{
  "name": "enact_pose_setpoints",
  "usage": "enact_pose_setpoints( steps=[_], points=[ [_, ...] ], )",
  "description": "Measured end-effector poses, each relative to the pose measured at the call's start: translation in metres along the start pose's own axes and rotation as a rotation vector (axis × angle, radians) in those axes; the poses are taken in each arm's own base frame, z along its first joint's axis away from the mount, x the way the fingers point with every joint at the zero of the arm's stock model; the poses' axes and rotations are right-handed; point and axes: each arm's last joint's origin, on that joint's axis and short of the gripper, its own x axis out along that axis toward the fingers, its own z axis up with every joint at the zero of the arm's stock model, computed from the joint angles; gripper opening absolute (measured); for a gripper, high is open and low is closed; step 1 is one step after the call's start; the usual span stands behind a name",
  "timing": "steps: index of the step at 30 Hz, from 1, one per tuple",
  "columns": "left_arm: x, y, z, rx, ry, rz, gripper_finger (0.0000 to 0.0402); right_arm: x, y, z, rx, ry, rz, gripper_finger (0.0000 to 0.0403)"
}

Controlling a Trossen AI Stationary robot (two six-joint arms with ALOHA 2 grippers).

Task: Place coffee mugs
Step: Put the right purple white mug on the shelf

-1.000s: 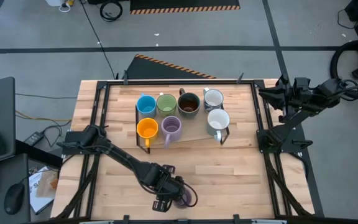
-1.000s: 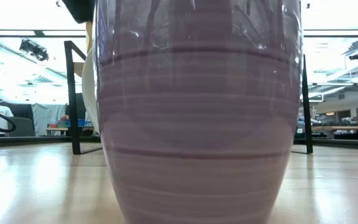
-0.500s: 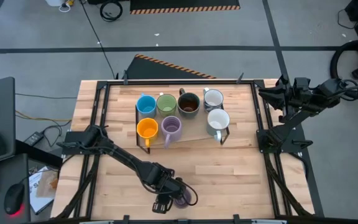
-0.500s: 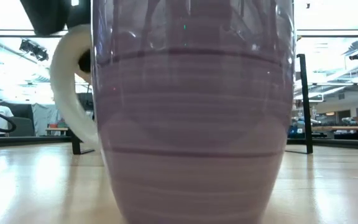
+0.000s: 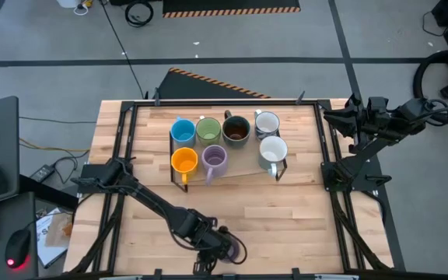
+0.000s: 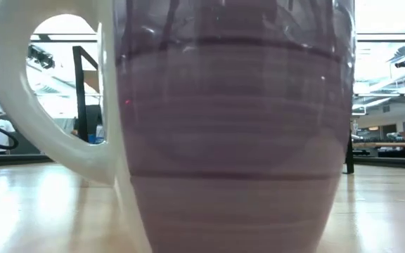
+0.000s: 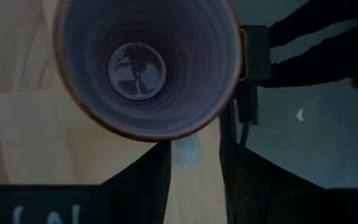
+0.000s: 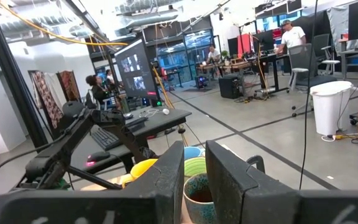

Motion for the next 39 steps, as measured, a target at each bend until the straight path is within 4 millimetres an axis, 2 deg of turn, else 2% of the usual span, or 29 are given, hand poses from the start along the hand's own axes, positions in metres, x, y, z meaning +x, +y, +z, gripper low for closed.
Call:
enact_pose_setpoints(
  steps=[25,39],
  points=[
    [-0.001,0.001,0.001,-0.047,-0.008,0.009,0.0142,0.000,0.000,0.000,0.000,0.000,0.000,0.0073],
    [-0.058,0.002,0.003,-0.153,-0.091,0.013,0.0142,0.000,0.000,0.000,0.000,0.000,0.000,0.0073]
  ],
)
